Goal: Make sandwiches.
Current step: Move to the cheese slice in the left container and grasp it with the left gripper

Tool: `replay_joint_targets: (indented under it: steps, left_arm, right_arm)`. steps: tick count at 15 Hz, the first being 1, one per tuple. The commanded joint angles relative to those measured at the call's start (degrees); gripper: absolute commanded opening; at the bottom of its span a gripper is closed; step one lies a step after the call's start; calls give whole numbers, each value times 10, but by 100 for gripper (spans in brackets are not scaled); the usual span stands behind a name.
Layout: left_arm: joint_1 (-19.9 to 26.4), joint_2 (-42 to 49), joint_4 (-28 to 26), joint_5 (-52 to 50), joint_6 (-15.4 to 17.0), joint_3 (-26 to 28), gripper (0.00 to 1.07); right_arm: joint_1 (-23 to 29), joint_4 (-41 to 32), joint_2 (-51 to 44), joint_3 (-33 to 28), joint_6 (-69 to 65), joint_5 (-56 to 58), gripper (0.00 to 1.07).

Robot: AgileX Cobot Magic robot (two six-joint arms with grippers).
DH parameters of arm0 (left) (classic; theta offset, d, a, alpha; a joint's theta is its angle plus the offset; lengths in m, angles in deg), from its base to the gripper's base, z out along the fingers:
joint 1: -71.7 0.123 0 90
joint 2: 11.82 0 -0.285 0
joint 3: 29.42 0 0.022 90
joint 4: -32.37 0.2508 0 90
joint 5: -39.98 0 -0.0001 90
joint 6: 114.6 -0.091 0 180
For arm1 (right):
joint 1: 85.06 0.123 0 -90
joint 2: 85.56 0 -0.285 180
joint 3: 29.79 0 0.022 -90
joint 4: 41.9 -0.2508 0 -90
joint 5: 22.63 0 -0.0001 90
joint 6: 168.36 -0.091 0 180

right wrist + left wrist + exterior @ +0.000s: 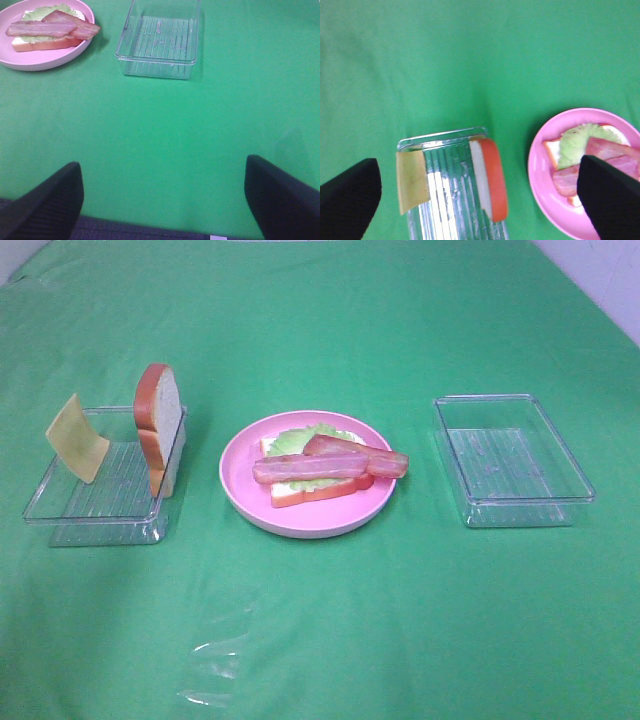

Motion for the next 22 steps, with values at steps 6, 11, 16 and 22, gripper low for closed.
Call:
replay_joint_targets:
  steps: [6,11,16,22]
  left_arm:
    - [93,46,0,42,-13,-172,98]
    - [97,-6,-40,-18,-42,-218,95]
    - [97,-103,-49,-61,-45,-218,94]
    - [97,-142,-30,-123,-40,-215,94]
  right_arm:
    - [-4,-1,-19,-3,-1,-3,85]
    - [-4,-1,-19,-3,-1,-3,85]
    - [-4,-1,-19,-3,-1,-3,85]
    - [-4,-5,-19,-3,-1,-3,85]
